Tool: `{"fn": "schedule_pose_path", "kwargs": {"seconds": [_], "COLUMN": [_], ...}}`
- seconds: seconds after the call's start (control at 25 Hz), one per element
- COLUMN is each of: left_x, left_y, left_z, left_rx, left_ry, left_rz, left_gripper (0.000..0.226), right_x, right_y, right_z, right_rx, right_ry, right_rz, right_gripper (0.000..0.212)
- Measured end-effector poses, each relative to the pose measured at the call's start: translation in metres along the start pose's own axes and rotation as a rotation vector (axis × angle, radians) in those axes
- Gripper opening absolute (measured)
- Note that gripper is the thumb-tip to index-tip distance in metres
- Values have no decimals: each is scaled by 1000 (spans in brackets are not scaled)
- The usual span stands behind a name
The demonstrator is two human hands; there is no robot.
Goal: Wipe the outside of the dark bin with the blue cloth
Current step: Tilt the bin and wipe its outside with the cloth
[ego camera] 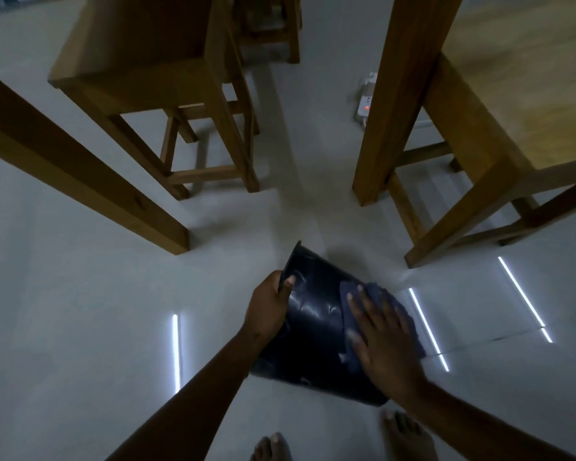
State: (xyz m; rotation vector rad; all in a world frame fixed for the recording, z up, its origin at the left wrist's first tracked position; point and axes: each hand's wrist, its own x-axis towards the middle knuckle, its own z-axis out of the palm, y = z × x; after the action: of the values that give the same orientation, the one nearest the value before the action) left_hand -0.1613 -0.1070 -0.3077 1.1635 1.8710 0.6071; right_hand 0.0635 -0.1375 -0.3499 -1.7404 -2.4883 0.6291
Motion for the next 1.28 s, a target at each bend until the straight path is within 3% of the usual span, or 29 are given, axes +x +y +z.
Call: {"fn": "schedule_pose_path", "kwargs": {"seconds": [0.12,0.2,0.32,0.44,0.52,0.68,0.88,1.0,1.16,1.2,1.28], "left_x": [3,2,1,0,-1,6,-37,-43,-5,1,7], "left_y": [-5,-5,-4,-6,-4,7,-16,-19,7,8,7], "left_z": [0,0,-1,-2,-2,-2,-16,-18,-10,-8,-7], "left_rx": [-1,7,22,20,-7,55,-49,86,169,164,159], "left_ry": [-7,-9,-18,-16,-21,-21,-169,-97,-48,-48,-57], "left_rz": [4,13,10,10,13,19,12,91,171,170,141], "left_gripper": [24,25,25,29,29,30,30,27,30,31,30], "right_x": [8,47,34,-3,26,46,42,22,15,32,52], "right_y": [-24,-12,8,-34,-42,1,15,-1,-40,-36,-10], "right_z": [9,-3,-4,13,5,-7,-4,0,11,6,-3], "right_rx": [-68,7,35,-118,-120,56,135,70,-41,-14,162], "right_ry": [-4,-51,41,43,47,94,39,72,93,64,32], "right_rz": [-194,-98,88,-156,-298,57,24,34,-225,-219,-36], "right_gripper": [63,61,62,62,63,56,60,60,63,62,60]}}
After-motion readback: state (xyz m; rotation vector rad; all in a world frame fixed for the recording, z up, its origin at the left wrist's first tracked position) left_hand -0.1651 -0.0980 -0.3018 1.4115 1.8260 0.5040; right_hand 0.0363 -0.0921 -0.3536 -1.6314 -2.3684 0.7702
